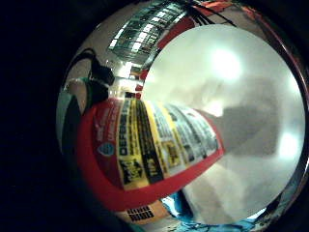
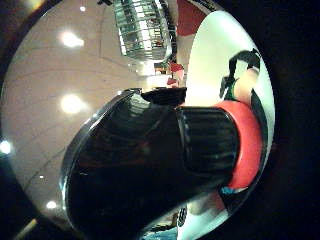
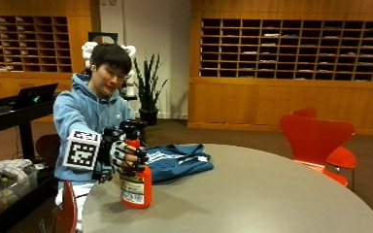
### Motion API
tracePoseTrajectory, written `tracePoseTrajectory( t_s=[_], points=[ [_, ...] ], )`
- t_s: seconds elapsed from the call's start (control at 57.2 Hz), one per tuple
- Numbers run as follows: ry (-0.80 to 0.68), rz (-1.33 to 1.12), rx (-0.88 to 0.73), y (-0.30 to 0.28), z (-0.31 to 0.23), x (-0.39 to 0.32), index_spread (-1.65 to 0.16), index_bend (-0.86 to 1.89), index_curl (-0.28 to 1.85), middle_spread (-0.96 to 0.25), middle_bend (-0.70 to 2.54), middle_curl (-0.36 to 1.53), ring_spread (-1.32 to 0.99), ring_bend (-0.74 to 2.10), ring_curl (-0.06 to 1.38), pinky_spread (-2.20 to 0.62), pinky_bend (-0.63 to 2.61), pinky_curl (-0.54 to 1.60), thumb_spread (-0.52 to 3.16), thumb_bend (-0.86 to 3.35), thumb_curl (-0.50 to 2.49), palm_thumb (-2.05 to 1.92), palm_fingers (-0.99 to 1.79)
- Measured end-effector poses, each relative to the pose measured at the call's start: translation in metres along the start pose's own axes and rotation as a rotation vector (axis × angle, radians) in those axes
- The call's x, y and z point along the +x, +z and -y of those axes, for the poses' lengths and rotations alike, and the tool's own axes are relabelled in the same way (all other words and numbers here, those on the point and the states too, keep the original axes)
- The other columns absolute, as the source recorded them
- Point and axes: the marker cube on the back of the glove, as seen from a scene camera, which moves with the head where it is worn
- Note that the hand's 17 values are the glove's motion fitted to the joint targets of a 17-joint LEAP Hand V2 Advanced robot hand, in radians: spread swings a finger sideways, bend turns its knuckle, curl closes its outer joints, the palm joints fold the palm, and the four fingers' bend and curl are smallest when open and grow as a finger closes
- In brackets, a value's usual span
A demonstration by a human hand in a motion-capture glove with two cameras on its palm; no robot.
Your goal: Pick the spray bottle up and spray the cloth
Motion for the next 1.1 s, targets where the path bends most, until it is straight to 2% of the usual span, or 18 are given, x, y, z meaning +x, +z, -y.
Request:
tracePoseTrajectory(
  t_s=[0.349, 0.472, 0.594, 0.839, 1.101],
  points=[
    [-0.093, -0.086, 0.027, -0.006, 0.007, 0.0, -0.22, 0.35, 0.5, -0.14, 0.48, 0.47, -0.19, 0.38, 0.37, -0.11, 0.23, 0.3, 0.43, -0.03, 0.64, 0.94, 1.33],
    [-0.055, -0.088, 0.072, -0.007, 0.012, -0.004, -0.22, 0.37, 0.52, -0.13, 0.49, 0.47, -0.2, 0.41, 0.39, -0.16, 0.26, 0.32, 0.34, -0.03, 0.67, 0.93, 1.36],
    [-0.095, -0.135, 0.05, -0.005, 0.011, -0.007, -0.21, 0.4, 0.53, -0.14, 0.49, 0.47, -0.2, 0.43, 0.4, -0.19, 0.28, 0.34, 0.27, -0.04, 0.7, 0.92, 1.38],
    [-0.17, -0.416, -0.227, 0.007, 0.008, -0.045, -0.21, 0.44, 0.53, -0.14, 0.51, 0.48, -0.19, 0.47, 0.42, -0.22, 0.3, 0.36, 0.21, -0.04, 0.73, 0.9, 1.4],
    [-0.31, -0.803, -0.537, 0.027, -0.027, -0.113, -0.21, 0.46, 0.53, -0.15, 0.53, 0.48, -0.19, 0.48, 0.42, -0.24, 0.31, 0.37, 0.19, -0.04, 0.75, 0.9, 1.39]
  ],
)
